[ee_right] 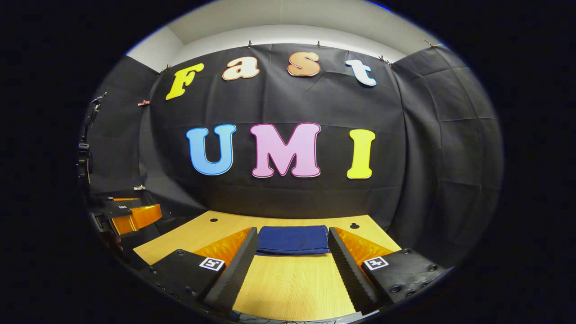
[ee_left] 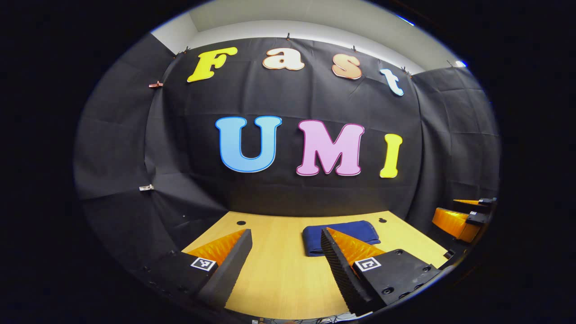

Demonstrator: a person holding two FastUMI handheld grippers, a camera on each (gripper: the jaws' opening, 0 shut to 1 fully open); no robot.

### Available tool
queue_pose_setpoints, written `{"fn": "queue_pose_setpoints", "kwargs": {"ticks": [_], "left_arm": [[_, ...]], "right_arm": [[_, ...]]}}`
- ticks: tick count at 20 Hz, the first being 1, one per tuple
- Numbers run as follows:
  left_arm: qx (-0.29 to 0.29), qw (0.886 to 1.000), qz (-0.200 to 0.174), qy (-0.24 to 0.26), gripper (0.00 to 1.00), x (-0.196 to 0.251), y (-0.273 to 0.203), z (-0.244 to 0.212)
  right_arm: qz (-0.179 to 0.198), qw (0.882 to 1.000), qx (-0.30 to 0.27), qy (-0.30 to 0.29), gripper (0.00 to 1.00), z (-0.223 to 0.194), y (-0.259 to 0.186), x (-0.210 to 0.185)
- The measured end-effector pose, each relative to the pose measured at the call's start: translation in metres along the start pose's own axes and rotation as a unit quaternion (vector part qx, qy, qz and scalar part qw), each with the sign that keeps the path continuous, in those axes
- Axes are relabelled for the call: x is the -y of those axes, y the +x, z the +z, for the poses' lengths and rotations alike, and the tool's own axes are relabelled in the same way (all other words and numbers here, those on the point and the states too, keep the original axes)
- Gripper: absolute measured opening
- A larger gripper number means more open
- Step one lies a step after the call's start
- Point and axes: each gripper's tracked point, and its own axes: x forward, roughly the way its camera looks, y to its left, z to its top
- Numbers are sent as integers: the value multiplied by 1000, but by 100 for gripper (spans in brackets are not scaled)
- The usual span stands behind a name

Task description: Grasp the waist and the cuffs of the jeans and fold them to make the two legs overlap; first hold the waist and fold one-third of the jeans toward the cuffs, then hold the cuffs and fold the remaining one-third in the same direction to finish folding.

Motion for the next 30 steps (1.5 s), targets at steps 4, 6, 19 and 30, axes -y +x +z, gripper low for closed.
{"fn": "queue_pose_setpoints", "kwargs": {"ticks": [4, 6, 19, 30], "left_arm": [[-14, 1000, 8, -15, 96, -9, -6, -11], [-17, 1000, 10, -14, 96, -13, -13, -14], [-14, 1000, 14, 9, 96, -15, -25, -26], [-6, 1000, 5, 11, 96, -11, -25, -16]], "right_arm": [[13, 1000, 1, 1, 96, -1, -6, -7], [13, 1000, -5, -6, 96, -4, -6, -6], [30, 1000, -8, -6, 95, -4, -11, -13], [54, 998, -9, -5, 95, 0, 5, -24]]}}
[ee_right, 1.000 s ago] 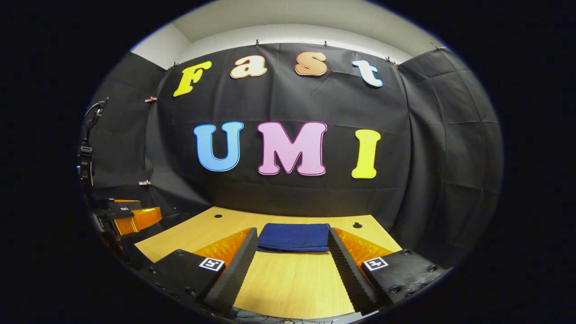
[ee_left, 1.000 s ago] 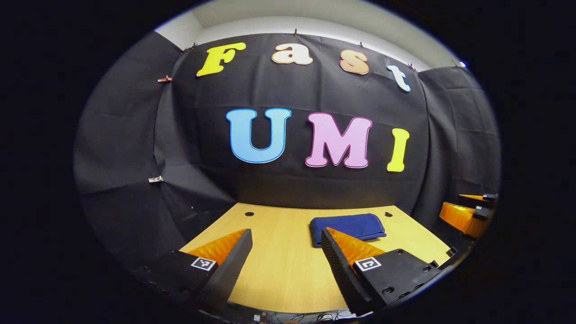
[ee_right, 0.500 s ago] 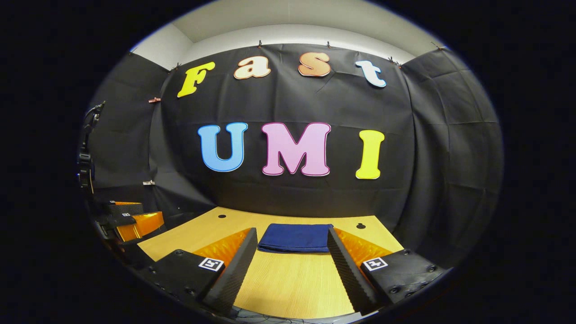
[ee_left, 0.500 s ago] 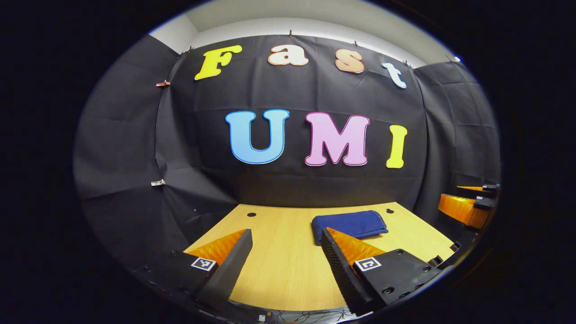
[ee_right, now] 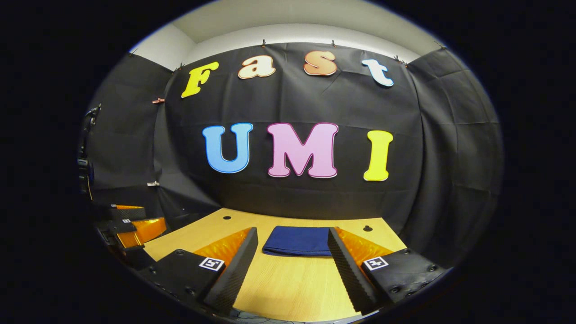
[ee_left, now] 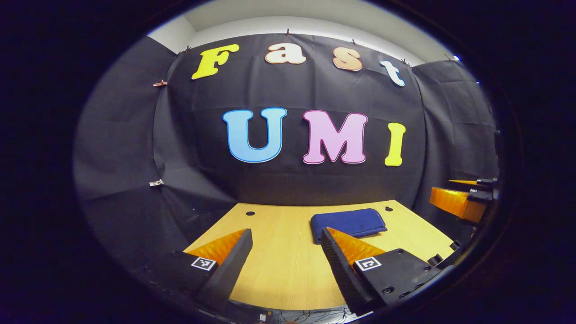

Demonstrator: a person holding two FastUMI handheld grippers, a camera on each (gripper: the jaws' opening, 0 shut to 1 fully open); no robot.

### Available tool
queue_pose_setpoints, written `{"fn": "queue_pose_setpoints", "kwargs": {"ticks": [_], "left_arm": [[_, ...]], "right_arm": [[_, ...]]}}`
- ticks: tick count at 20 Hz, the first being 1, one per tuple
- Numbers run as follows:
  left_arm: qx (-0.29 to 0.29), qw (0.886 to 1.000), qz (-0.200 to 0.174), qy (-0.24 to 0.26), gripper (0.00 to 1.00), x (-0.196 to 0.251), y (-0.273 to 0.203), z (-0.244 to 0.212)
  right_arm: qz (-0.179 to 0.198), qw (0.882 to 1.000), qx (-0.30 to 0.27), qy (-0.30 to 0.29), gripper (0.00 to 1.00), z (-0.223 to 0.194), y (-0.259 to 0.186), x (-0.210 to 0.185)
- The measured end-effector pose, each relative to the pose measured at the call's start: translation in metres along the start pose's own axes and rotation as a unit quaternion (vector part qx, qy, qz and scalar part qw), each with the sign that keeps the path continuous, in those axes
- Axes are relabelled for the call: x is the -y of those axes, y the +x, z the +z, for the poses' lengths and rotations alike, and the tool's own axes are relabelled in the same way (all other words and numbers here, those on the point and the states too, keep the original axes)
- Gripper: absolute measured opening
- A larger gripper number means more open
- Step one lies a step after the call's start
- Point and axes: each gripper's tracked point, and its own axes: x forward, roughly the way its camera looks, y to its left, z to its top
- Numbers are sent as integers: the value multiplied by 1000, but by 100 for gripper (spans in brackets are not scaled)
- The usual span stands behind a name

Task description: Grasp the waist and the cuffs of the jeans and fold them to make the two legs overlap; first hold the waist and fold one-third of the jeans toward the cuffs, then hold the cuffs and fold the remaining one-third in the same direction to finish folding.

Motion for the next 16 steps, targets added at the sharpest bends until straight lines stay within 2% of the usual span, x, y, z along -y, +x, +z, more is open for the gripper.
{"fn": "queue_pose_setpoints", "kwargs": {"ticks": [8, 16], "left_arm": [[-1, 1000, -17, 20, 96, 15, 0, -2], [1, 1000, -3, 19, 96, -2, 3, 4]], "right_arm": [[3, 1000, -5, 8, 96, -5, 3, 2], [16, 1000, 8, 7, 96, 6, 15, -11]]}}
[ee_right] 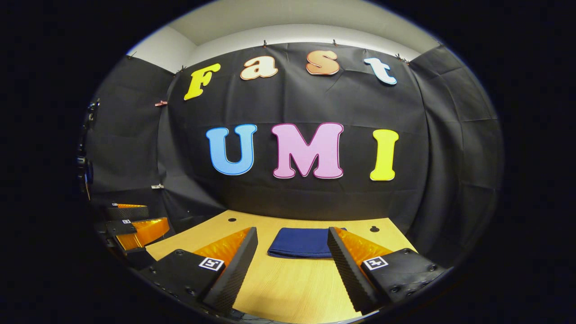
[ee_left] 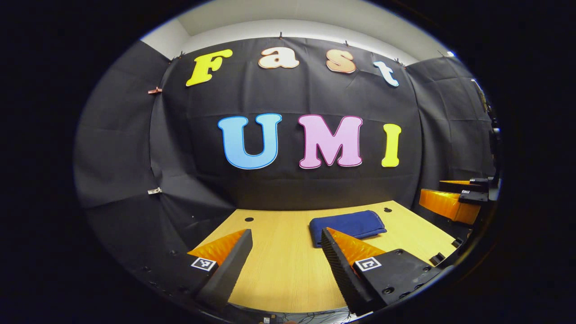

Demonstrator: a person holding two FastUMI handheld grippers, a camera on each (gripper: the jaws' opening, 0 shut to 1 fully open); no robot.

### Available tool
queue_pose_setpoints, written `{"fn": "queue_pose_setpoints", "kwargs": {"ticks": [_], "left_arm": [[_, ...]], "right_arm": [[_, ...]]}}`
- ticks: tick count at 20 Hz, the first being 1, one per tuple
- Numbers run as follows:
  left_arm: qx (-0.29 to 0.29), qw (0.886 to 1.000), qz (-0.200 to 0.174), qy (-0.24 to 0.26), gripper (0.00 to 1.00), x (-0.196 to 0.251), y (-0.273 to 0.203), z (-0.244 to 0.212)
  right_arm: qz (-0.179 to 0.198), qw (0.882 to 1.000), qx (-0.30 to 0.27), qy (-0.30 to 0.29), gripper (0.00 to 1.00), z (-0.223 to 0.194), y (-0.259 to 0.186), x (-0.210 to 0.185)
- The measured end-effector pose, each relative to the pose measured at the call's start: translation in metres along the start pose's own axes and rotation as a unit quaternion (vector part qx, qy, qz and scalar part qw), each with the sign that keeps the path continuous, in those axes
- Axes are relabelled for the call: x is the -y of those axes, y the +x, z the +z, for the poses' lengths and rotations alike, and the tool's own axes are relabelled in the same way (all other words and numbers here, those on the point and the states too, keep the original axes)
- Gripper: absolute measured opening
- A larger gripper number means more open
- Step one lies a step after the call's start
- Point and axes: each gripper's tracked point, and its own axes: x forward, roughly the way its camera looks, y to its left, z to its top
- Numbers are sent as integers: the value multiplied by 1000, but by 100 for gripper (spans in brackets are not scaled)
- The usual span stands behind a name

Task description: Grasp the waist and the cuffs of the jeans and fold them to make the two legs overlap; first hold the waist and fold one-third of the jeans toward the cuffs, then hold the cuffs and fold the remaining one-third in the same direction to finish folding.

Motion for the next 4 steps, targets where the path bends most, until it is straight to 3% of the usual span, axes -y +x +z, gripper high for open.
{"fn": "queue_pose_setpoints", "kwargs": {"ticks": [4], "left_arm": [[5, 1000, 7, 6, 96, -4, -2, 8]], "right_arm": [[9, 1000, -2, -2, 96, 4, 10, -3]]}}
